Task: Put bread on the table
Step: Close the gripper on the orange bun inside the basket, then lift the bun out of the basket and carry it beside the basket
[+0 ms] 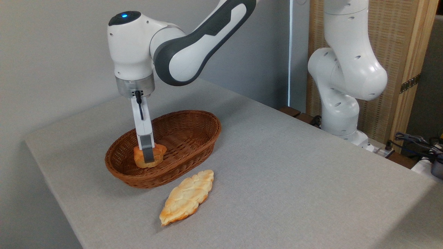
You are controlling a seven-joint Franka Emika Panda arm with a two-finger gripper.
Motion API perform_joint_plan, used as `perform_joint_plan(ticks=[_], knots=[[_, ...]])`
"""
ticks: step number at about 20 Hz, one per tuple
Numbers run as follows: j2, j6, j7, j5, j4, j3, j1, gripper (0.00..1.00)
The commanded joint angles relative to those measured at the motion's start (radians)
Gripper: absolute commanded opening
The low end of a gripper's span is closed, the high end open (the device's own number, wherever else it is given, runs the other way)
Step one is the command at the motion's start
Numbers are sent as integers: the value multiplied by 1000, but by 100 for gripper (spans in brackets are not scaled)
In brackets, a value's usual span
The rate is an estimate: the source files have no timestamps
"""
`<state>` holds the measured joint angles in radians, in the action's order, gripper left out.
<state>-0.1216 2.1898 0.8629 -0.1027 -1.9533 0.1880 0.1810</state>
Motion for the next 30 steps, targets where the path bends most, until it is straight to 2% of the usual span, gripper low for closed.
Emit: perform_joint_plan(ticks=[1, 5, 16, 20, 26, 27, 29, 30], knots=[[3, 24, 15, 11, -12, -5, 6, 43], [3, 22, 15, 11, -12, -5, 6, 39], [17, 19, 11, 11, -3, -10, 5, 38], [62, -10, 7, 6, 23, -27, -6, 38], [91, -293, 15, 14, 155, -117, -8, 38], [114, -327, 31, 32, 156, -130, -8, 38], [170, -407, 103, 124, 149, -159, -8, 40], [189, -465, 154, 148, 146, -174, -9, 41]])
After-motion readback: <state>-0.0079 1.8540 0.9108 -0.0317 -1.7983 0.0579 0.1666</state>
